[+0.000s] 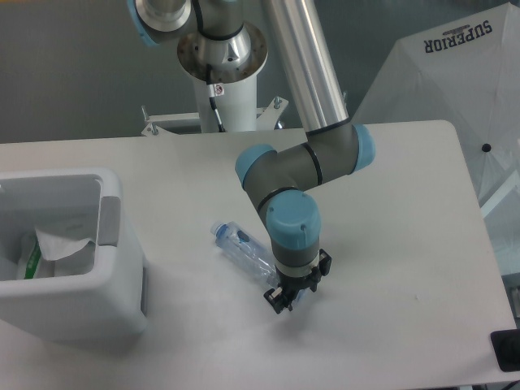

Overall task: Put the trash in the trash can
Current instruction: 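Lower the gripper and close it around the bottle's base, then lift the bottle and carry it over the white bin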

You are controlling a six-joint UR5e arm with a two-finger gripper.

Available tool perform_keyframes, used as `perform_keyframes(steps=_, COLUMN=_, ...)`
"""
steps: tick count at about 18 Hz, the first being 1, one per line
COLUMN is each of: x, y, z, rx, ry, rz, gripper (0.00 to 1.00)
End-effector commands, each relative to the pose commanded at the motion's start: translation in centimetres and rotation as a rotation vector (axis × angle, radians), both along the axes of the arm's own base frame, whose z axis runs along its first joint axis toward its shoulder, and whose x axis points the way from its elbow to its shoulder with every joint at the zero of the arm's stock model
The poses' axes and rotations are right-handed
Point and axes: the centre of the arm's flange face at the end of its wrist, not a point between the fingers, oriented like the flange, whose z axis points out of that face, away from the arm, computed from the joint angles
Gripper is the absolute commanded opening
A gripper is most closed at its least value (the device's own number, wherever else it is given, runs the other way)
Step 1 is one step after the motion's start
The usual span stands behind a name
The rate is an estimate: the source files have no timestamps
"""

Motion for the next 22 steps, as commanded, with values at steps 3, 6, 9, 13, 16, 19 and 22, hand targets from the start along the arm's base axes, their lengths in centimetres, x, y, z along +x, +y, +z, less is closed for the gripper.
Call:
perform_keyframes(steps=3, x=-0.4, y=0.3, z=3.4, rx=0.033, ry=0.047, rz=-0.008, gripper=0.64)
perform_keyframes(steps=6, x=-1.2, y=0.9, z=10.6, rx=0.119, ry=0.148, rz=-0.005, gripper=0.64)
perform_keyframes(steps=9, x=-2.3, y=2.0, z=17.4, rx=0.224, ry=0.265, rz=-0.005, gripper=0.64)
perform_keyframes(steps=13, x=0.1, y=3.9, z=24.9, rx=0.361, ry=0.399, rz=-0.049, gripper=0.64)
perform_keyframes(steps=16, x=3.3, y=4.8, z=30.4, rx=0.431, ry=0.472, rz=-0.110, gripper=0.65)
perform_keyframes(steps=19, x=6.9, y=5.1, z=34.5, rx=0.472, ry=0.526, rz=-0.187, gripper=0.64)
perform_keyframes(steps=22, x=9.8, y=4.7, z=38.2, rx=0.523, ry=0.561, rz=-0.213, gripper=0.64)
